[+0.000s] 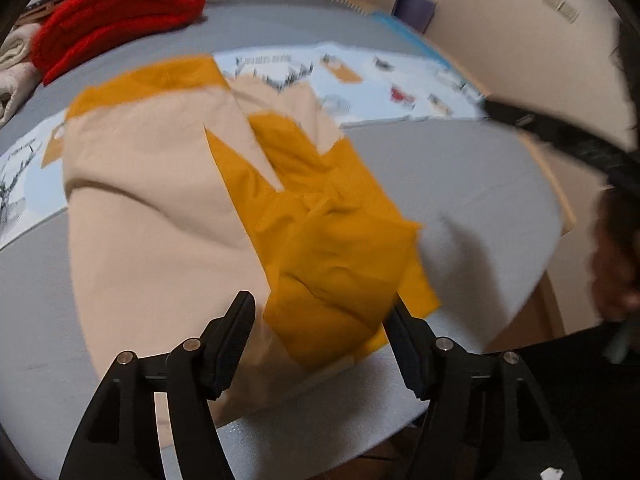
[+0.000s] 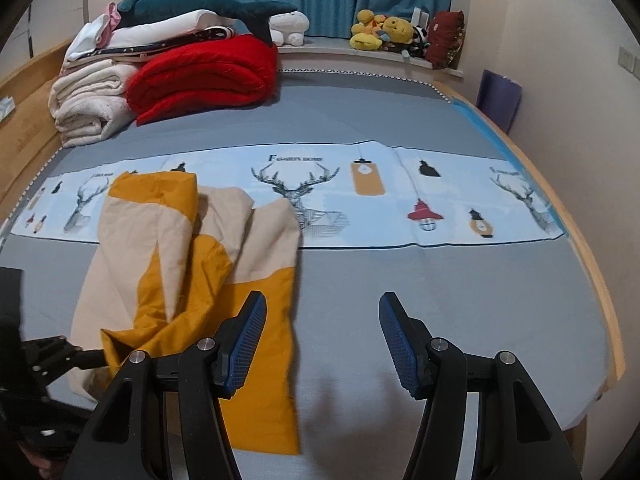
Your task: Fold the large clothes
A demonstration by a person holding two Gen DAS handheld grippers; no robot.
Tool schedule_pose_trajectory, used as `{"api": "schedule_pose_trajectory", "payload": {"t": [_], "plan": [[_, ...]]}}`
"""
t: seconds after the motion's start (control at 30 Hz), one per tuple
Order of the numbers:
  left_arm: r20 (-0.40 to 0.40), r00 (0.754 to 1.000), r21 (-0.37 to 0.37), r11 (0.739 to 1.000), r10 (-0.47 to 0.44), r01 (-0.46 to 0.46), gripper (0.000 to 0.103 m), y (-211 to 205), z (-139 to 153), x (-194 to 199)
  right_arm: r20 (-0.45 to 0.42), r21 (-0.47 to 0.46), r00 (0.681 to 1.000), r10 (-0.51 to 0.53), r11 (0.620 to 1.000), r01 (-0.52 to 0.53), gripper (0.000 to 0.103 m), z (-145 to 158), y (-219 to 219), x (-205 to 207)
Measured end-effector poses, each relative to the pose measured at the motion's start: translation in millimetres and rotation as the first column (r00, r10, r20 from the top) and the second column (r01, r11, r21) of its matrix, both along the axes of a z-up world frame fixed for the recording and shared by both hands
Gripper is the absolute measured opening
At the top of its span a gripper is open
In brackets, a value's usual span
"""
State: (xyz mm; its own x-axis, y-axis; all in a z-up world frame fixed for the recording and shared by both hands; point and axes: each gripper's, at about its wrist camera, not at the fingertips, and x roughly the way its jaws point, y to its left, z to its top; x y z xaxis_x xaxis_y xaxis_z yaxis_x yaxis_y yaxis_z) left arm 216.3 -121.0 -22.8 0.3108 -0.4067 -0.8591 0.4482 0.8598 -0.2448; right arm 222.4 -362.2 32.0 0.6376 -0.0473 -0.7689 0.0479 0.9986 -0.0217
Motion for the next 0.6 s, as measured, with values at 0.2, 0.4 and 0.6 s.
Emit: {"api": "schedule_pose_trajectory", "payload": {"t": [0.2, 0.4, 0.6], "plan": [[0.148, 0.988, -0.043, 0.998, 0.047, -0.041, 0.063, 40, 45, -10, 0.004, 0.102, 0.999, 0.032, 0.994, -0.032, 0.060, -3, 23, 9], [0.160, 0.937, -0.076, 0.951, 0.310, -0.301, 0.062, 115, 58, 11, -0.056, 0.223, 0.995, 0.079, 0.973, -0.065, 0.064, -20, 48, 24], [0.031, 0.896, -0.060, 0.895, 0.444, -0.441, 0.060, 162, 36, 24, -0.224, 0.345, 0.969, 0.104, 0.938, -0.021, 0.064, -67, 61, 49]]}}
